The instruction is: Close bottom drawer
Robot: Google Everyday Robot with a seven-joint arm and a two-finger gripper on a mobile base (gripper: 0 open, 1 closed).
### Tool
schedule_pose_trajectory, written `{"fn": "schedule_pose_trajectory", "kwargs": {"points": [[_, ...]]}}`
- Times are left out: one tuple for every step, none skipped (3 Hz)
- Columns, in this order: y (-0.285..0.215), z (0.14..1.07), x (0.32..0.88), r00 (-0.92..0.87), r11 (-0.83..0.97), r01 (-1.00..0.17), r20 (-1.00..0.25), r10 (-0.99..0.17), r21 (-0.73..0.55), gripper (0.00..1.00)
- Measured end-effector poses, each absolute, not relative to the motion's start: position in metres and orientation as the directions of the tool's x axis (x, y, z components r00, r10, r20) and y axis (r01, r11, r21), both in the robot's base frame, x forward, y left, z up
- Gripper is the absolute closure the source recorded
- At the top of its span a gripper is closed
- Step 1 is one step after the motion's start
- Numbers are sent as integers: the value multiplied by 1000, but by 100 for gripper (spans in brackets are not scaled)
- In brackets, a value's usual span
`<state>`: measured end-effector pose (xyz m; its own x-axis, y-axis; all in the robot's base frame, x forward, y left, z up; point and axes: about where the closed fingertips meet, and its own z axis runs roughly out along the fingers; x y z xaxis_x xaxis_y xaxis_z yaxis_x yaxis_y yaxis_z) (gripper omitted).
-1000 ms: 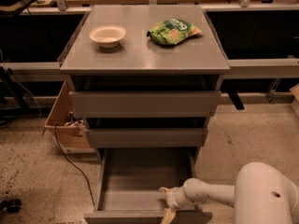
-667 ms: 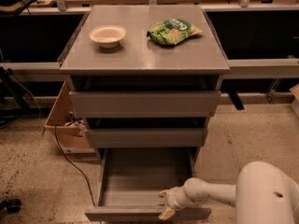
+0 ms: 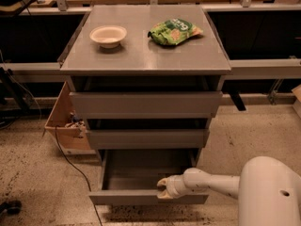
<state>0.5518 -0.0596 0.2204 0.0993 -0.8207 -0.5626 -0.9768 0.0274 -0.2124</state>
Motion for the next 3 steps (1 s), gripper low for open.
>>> {"fn": "schedule_pose_trajectory", "kwargs": {"points": [[-56,235,573,147,4,-965,-550,-822,-262,31],[-55,236,583,160,-5,-962,-547,-821,-273,10],[-59,223,578,137,2,-970,-556,-820,-243,0]]}}
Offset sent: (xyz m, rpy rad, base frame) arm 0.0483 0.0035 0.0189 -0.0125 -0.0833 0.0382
